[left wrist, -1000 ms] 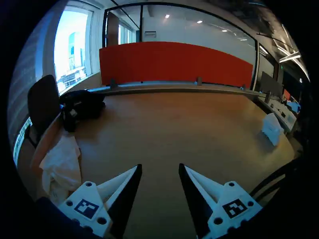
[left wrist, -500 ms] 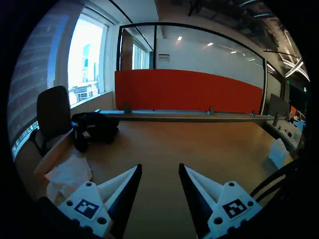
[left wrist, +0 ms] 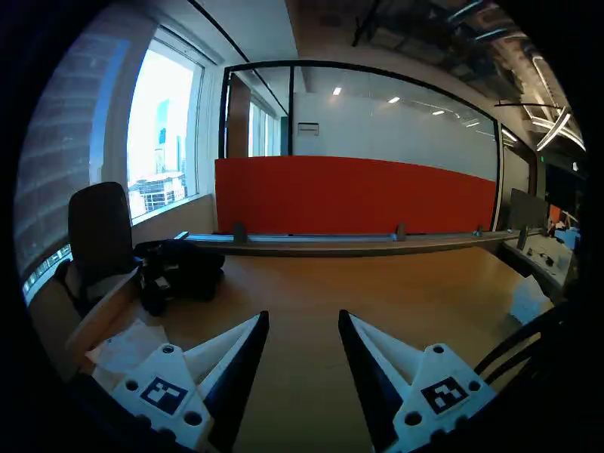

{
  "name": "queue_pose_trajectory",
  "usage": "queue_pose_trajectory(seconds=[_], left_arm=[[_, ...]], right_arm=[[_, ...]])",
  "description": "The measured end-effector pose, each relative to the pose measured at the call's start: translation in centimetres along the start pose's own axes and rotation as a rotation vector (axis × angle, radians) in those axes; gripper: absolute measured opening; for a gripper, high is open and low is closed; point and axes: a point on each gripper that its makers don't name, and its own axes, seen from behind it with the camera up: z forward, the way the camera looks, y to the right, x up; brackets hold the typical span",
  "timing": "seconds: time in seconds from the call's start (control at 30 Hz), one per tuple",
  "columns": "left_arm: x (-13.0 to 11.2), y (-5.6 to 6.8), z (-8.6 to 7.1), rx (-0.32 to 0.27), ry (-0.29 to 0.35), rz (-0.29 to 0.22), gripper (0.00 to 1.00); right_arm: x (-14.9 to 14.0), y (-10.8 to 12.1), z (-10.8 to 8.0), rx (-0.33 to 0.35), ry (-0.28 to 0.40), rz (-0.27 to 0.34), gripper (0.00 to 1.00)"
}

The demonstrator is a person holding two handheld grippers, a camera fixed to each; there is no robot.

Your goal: Fold towel

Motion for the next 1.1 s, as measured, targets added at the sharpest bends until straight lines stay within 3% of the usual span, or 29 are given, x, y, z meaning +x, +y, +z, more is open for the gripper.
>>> queue_pose_trajectory(seconds=[0.57, 1.1], left_arm=[[3.2, 0.1, 1.3, -0.015, 0.066, -0.012, 0.67], [3.6, 0.1, 1.6, -0.034, 0.082, -0.026, 0.67]], right_arm=[[3.1, -8.3, 1.1, 0.095, 0.050, 0.007, 1.00], [5.5, -15.0, 1.4, 0.136, 0.086, 0.036, 1.00]])
